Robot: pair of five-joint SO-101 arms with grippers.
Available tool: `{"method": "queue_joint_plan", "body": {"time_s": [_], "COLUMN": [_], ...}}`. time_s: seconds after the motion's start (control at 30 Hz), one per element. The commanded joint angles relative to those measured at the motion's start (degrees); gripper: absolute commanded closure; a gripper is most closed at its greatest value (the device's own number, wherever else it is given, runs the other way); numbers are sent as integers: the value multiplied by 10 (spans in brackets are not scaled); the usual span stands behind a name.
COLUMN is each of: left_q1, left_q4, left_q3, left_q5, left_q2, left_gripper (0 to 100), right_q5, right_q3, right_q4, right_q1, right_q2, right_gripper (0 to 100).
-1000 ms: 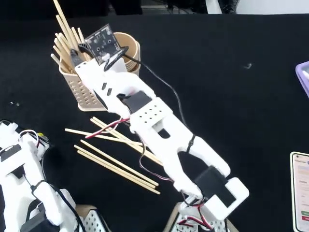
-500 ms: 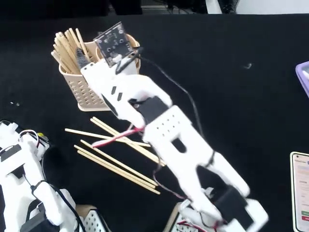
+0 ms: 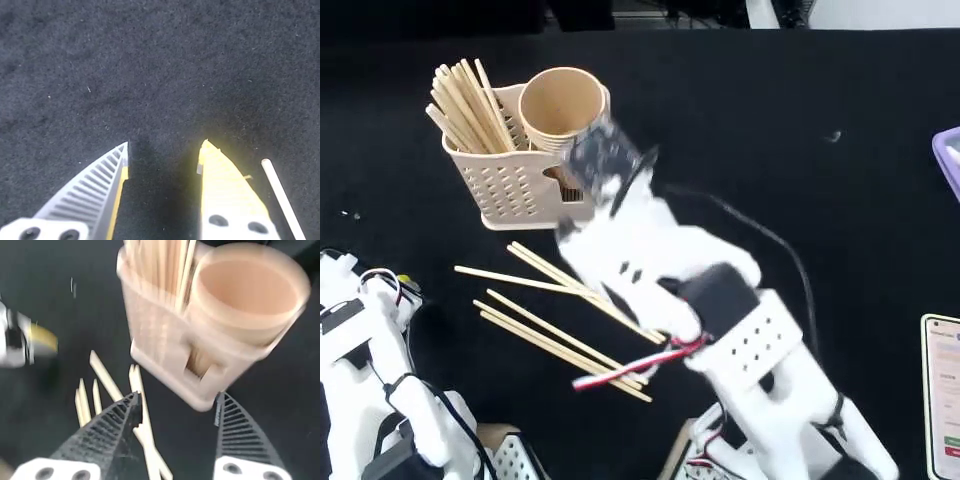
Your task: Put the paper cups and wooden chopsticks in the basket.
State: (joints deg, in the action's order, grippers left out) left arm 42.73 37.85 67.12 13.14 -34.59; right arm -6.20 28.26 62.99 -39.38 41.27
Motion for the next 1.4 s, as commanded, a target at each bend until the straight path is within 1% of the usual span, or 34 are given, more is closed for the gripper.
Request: {"method": "queue_joint_plan", "body": {"time_s": [0.0, 0.13, 0.17, 0.3, 0.5, 0.67, 0.77, 0.83, 0.9, 0.93, 1.0, 1.07, 1.37], "left_q1": [-2, -7, -7, -7, -7, -7, -7, -7, -7, -7, -7, -6, -7], "left_q4": [62, 164, 182, 217, 216, 197, 170, 139, 99, 79, 42, 21, 18], "left_q3": [-78, -145, -156, -190, -222, -222, -182, -144, -103, -83, -49, -30, -7], "left_q5": [-39, -62, -70, -101, -115, -116, -118, -142, -160, -160, -160, -161, -162], "left_q2": [-10, -8, -8, -8, -8, -7, -7, -8, -8, -8, -8, -10, -9], "left_gripper": [773, 772, 772, 772, 772, 772, 772, 772, 772, 772, 772, 772, 773], "right_q5": [-74, -82, -85, -87, -125, -135, -135, -135, -134, -133, -130, -130, -134], "right_q3": [190, 367, 392, 393, 331, 271, 245, 233, 229, 229, 233, 243, 344], "right_q4": [-47, -247, -278, -284, -284, -285, -284, -282, -280, -280, -274, -267, -250], "right_q1": [-16, -15, -16, -17, -18, -9, -10, -11, -11, -11, -11, -11, -10], "right_q2": [44, 35, 27, -40, -164, -262, -314, -340, -344, -340, -324, -298, -101], "right_gripper": [765, 766, 766, 766, 766, 766, 772, 833, 939, 992, 972, 990, 988]}}
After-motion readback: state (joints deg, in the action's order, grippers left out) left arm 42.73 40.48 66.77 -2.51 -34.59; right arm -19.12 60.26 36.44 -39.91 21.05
